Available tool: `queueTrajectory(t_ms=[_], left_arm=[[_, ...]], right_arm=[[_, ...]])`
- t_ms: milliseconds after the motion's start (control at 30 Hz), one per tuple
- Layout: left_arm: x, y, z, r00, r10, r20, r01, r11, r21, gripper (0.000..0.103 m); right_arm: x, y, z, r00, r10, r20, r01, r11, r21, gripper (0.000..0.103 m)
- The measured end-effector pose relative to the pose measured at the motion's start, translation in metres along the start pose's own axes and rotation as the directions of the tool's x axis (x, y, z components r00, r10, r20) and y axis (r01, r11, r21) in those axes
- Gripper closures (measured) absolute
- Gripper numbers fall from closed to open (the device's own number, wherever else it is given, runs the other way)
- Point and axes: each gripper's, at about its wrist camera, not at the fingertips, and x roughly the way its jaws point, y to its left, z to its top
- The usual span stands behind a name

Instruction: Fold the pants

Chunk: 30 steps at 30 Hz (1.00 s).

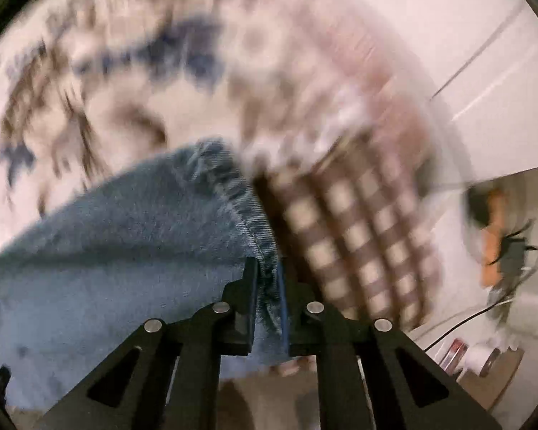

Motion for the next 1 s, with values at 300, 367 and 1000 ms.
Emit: queueTrajectory(t_ms=[300, 367, 1000], left_arm=[[-0.015, 0.075, 0.000, 0.999, -0.025, 0.026, 0.029, 0.982, -0.185, 0.008], [-0.022, 0.102, 0.005, 0.999, -0.021, 0.045, 0.031, 0.973, -0.229, 0.008], [0.080, 0.332, 0.075, 0.991, -0.097, -0.093, 0.051, 0.913, -0.405, 0.000]], right_arm=[[-0.093, 0.081, -0.009, 0.973, 0.227, 0.038, -0.222, 0.969, -0.111, 0.051], [-0.102, 0.143, -0.024, 0.942, 0.331, -0.049, -0.334, 0.919, -0.209, 0.051], [-0.005, 0.540, -0.096, 0.682, 0.122, -0.721, -0.612, 0.634, -0.472, 0.051]])
